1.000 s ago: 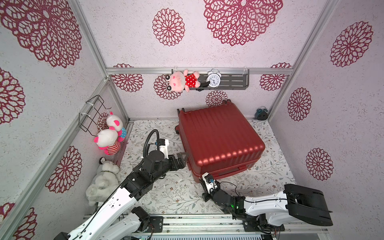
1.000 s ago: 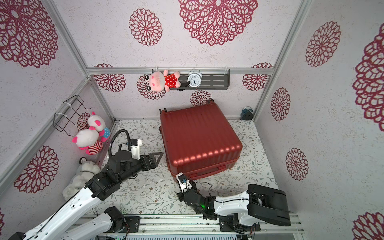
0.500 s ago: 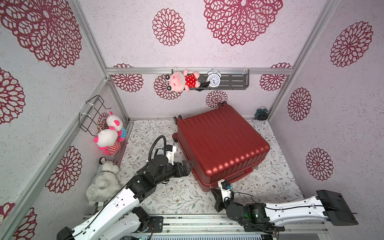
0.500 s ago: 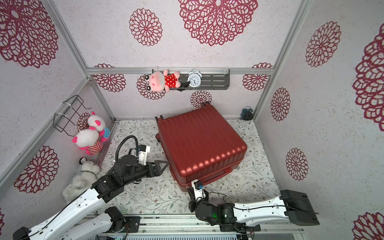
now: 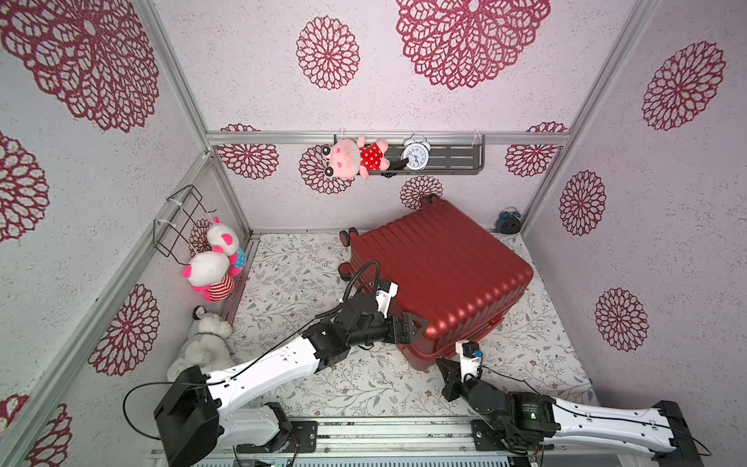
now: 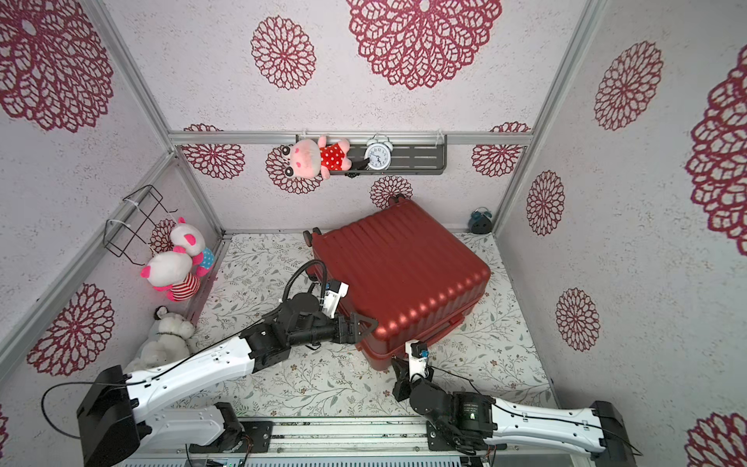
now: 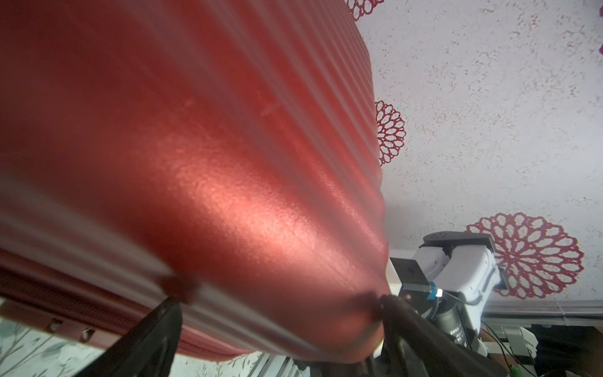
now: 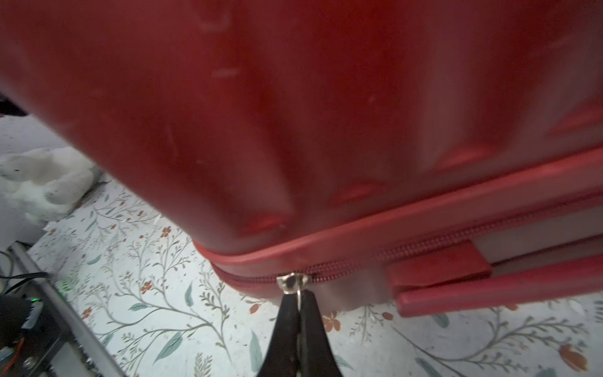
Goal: Open the suitcase zippers
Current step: Unzip the zipper on the suitcase, then adjust the suitcase at the center of the board, then unzip the zipper on the suitcase.
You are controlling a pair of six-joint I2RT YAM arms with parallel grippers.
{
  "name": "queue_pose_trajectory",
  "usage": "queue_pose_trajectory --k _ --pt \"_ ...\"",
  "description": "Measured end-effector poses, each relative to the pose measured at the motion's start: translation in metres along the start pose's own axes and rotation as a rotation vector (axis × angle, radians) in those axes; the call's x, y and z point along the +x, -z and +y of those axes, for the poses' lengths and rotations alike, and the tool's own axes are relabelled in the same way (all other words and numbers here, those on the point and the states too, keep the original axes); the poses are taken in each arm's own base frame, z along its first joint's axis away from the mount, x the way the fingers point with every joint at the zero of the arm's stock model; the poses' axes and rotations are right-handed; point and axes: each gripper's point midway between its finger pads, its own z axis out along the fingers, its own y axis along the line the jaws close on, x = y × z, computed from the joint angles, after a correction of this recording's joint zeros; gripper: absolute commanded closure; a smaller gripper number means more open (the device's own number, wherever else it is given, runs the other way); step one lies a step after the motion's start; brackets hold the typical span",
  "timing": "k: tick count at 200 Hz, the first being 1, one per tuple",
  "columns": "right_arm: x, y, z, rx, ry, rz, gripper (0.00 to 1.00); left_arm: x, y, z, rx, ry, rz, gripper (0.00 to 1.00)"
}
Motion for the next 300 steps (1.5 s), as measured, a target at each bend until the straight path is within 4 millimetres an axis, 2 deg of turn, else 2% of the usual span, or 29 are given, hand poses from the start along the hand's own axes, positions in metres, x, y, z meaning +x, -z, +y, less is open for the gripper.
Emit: queue_pose_trajectory --k 29,68,100,126,161,185,200,222,247,267,300 --pt "-0.003 -0.006 -0.015 0.091 0.074 -0.006 1.0 0.0 -0.023 -0.007 0.006 0.0 0.036 0.02" --pt "-0.008 -0.012 -0.023 0.169 0.175 -0.023 1.0 -0.007 -0.04 -0.01 -0.004 0.004 0.048 0.01" --pt "-0.012 -0.015 -0.018 0.16 0.24 -0.027 1.0 -0.012 -0.048 -0.011 -0.006 0.005 0.047 0.01" --pt "-0.016 -0.016 0.0 0.08 0.276 -0.022 1.0 -0.013 -0.045 -0.012 -0.006 -0.001 0.041 0.02" --pt "-0.017 -0.019 0.016 0.023 0.315 0.004 1.0 -0.019 -0.021 -0.015 -0.011 -0.041 -0.009 0.02" --pt "-0.014 -0.019 0.026 -0.016 0.316 0.027 1.0 -0.042 0.017 -0.026 -0.007 -0.08 -0.099 0.02" --pt "-0.014 -0.019 0.027 -0.021 0.316 0.032 1.0 -0.067 0.051 -0.026 -0.017 -0.09 -0.182 0.02" --pt "-0.014 -0.019 0.027 -0.021 0.308 0.033 1.0 -0.11 0.099 0.0 -0.1 -0.075 -0.319 0.02" --pt "-0.013 -0.019 0.027 -0.022 0.301 0.034 1.0 -0.159 0.138 0.057 -0.234 0.004 -0.422 0.02" --pt "-0.013 -0.019 0.027 -0.022 0.301 0.034 1.0 -0.187 0.15 0.104 -0.302 0.087 -0.45 0.02" --pt "-0.014 -0.019 0.028 -0.022 0.304 0.04 1.0 -0.216 0.143 0.166 -0.263 0.254 -0.448 0.02"
